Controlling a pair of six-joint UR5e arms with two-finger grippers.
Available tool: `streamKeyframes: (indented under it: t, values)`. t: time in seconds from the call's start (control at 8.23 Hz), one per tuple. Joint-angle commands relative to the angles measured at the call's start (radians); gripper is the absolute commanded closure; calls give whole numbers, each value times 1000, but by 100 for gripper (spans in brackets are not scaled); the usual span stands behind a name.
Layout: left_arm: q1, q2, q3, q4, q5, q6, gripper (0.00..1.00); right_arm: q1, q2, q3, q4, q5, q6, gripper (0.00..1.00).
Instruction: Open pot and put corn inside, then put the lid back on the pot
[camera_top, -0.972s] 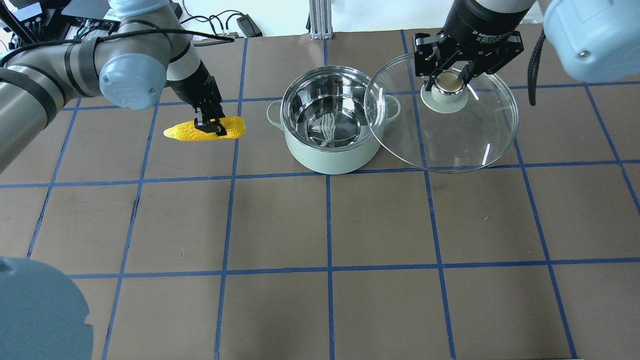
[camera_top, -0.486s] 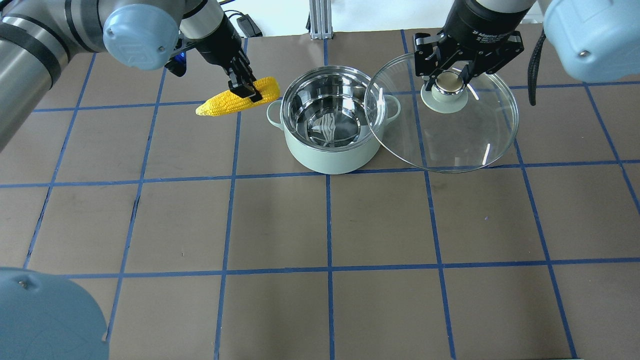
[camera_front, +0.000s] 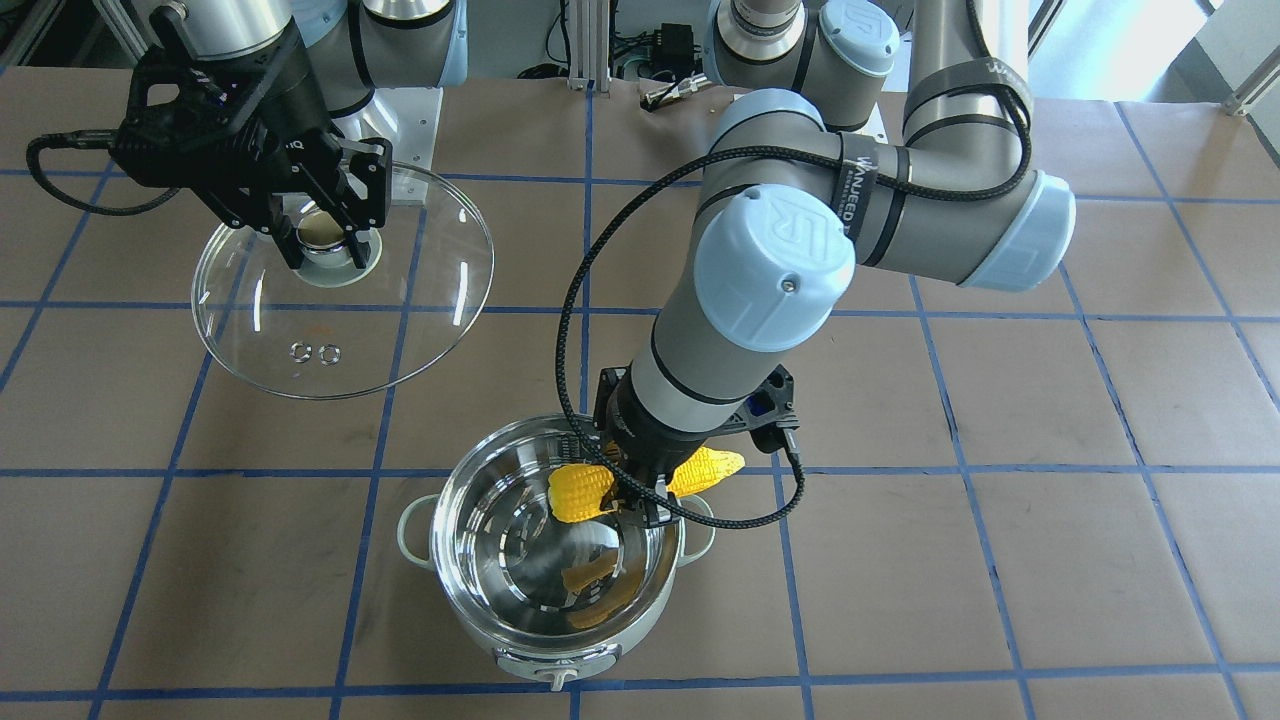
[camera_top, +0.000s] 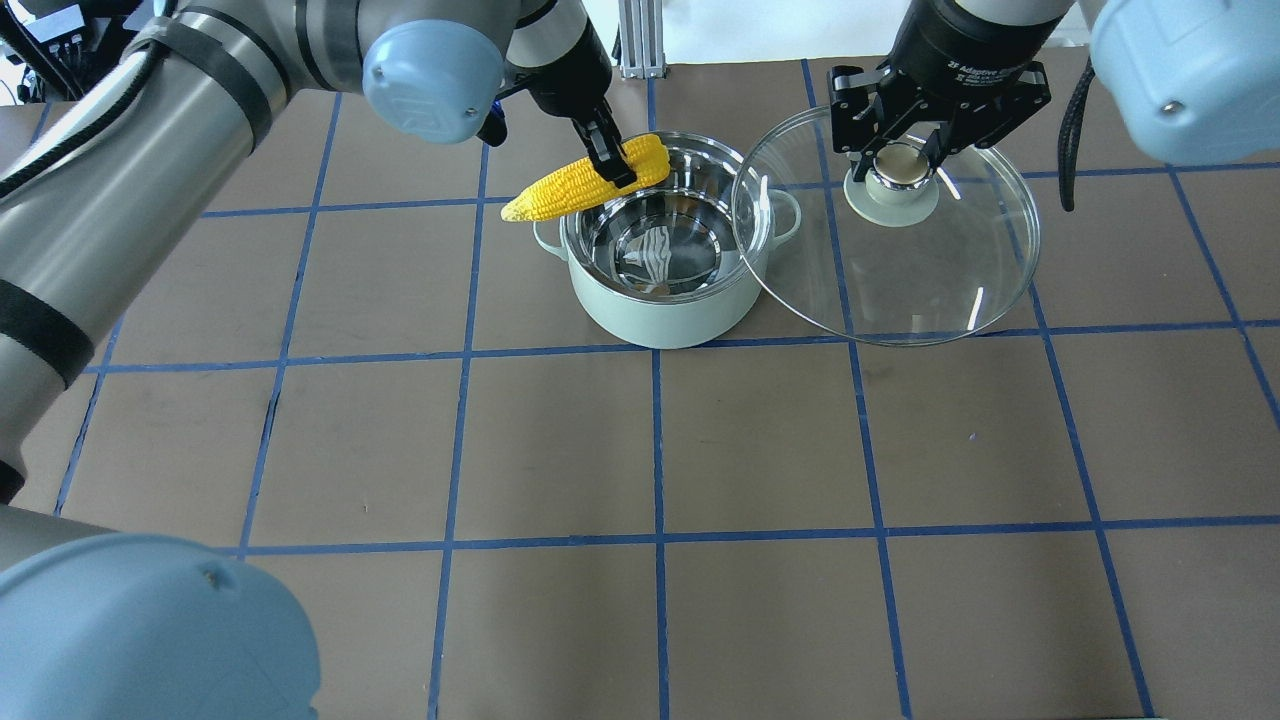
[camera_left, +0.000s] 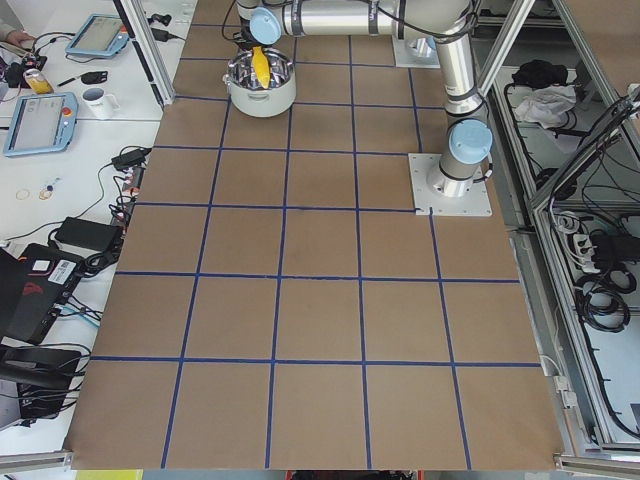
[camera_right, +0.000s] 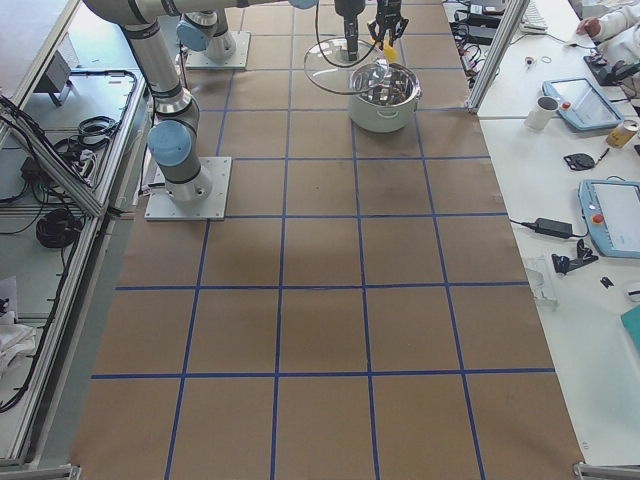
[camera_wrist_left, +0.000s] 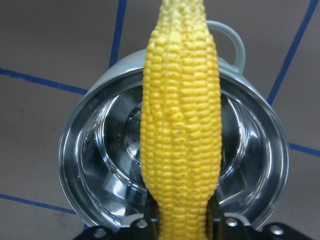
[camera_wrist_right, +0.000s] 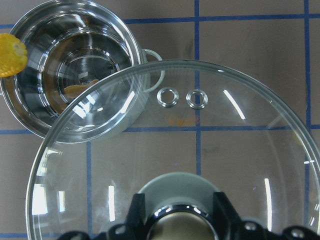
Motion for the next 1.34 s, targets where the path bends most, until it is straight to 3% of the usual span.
streamKeyframes:
  t: [0.0, 1.22]
  values:
    - [-57, -35, 4, 31, 60, -45, 100, -3, -1, 0, 0, 0, 0, 80]
    - [-100, -103, 6, 123, 46, -38, 100, 2, -2, -2, 0, 3, 2, 81]
